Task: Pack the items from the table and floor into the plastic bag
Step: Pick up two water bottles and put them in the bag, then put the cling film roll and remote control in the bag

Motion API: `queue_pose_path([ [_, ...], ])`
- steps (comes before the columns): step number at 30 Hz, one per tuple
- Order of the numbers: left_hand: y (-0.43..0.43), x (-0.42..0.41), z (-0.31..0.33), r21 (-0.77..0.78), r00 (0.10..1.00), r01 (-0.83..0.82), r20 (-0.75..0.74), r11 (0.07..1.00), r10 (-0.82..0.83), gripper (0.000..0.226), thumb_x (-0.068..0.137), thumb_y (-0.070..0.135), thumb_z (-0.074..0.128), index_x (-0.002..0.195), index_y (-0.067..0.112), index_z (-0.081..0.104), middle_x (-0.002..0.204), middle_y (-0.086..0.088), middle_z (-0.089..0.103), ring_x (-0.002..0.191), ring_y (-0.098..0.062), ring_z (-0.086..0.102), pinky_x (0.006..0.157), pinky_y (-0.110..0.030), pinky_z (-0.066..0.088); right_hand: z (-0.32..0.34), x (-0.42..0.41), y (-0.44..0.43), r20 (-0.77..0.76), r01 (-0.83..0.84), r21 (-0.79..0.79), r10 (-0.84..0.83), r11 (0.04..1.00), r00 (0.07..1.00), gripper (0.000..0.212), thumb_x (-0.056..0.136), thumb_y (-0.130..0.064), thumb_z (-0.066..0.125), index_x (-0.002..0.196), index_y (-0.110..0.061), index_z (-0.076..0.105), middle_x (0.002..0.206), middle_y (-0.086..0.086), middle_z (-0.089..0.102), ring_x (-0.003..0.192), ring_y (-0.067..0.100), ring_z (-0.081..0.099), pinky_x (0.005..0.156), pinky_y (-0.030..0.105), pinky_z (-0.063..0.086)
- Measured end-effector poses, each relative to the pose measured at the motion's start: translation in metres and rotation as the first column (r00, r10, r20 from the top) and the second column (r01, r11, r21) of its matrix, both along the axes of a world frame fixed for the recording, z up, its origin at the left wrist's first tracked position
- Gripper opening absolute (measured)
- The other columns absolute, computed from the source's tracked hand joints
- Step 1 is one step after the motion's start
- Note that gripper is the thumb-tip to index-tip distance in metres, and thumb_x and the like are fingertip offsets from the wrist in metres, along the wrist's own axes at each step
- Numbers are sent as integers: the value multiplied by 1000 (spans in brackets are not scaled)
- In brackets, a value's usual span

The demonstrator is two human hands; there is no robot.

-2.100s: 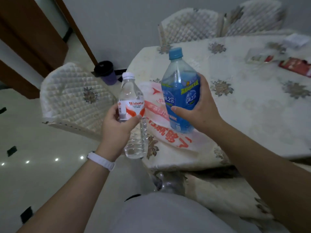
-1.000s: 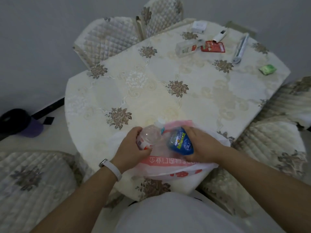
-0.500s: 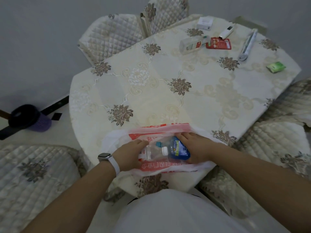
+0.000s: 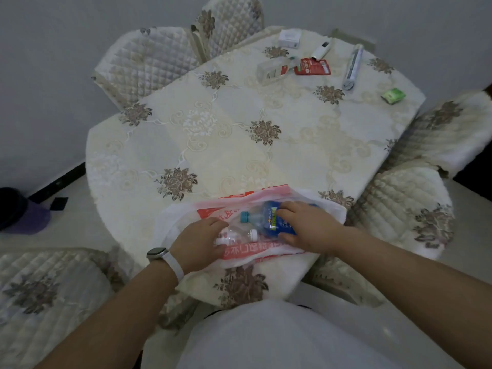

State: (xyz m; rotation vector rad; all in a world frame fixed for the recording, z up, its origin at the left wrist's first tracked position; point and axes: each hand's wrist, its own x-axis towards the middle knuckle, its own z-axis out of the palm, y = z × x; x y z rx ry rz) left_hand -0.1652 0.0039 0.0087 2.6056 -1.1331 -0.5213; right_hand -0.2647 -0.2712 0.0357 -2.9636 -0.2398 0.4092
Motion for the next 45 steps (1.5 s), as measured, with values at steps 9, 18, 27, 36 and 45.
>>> queue_pose_path([
  [9, -12, -14, 18, -271, 966, 226, 187, 936, -180, 51, 81, 39, 60, 124, 12, 64, 120, -8, 67, 106, -26, 64, 93, -38, 48, 16, -60, 35, 194, 289, -3, -283, 957, 939, 54, 86, -46, 51, 122, -7, 62, 120, 13, 63, 104, 33, 61, 83, 42, 54],
  [18, -59, -78, 47, -312, 919, 370, 262, 875, -295, 50, 82, 36, 58, 123, 9, 63, 124, -11, 63, 110, -31, 61, 93, -43, 50, 41, -144, 28, 309, 471, 28, -456, 881, 835, 52, 85, -47, 53, 119, -9, 63, 116, 10, 64, 103, 32, 60, 82, 46, 53],
  [27, -141, -201, 87, -254, 841, 502, 369, 827, -397, 49, 85, 40, 54, 124, 11, 62, 128, -10, 61, 113, -31, 59, 95, -43, 49, 61, -292, -32, 360, 615, 62, -593, 786, 720, 56, 88, -53, 42, 124, -14, 60, 127, 6, 59, 114, 27, 56, 91, 42, 47],
  [36, -261, -351, 98, -247, 714, 678, 442, 692, -542, 47, 85, 34, 60, 126, 11, 61, 130, -11, 59, 115, -32, 57, 96, -45, 47, 64, -477, -99, 420, 776, 87, -729, 625, 541, 58, 87, -53, 39, 124, -13, 60, 126, 9, 60, 115, 29, 55, 90, 42, 47],
  [45, -356, -442, 106, -173, 521, 840, 527, 515, -672, 49, 84, 40, 58, 125, 13, 62, 129, -11, 61, 112, -33, 58, 94, -44, 47, 65, -582, -135, 508, 883, 126, -794, 453, 334, 53, 86, -47, 47, 121, -11, 62, 124, 11, 61, 113, 31, 57, 88, 42, 47],
])
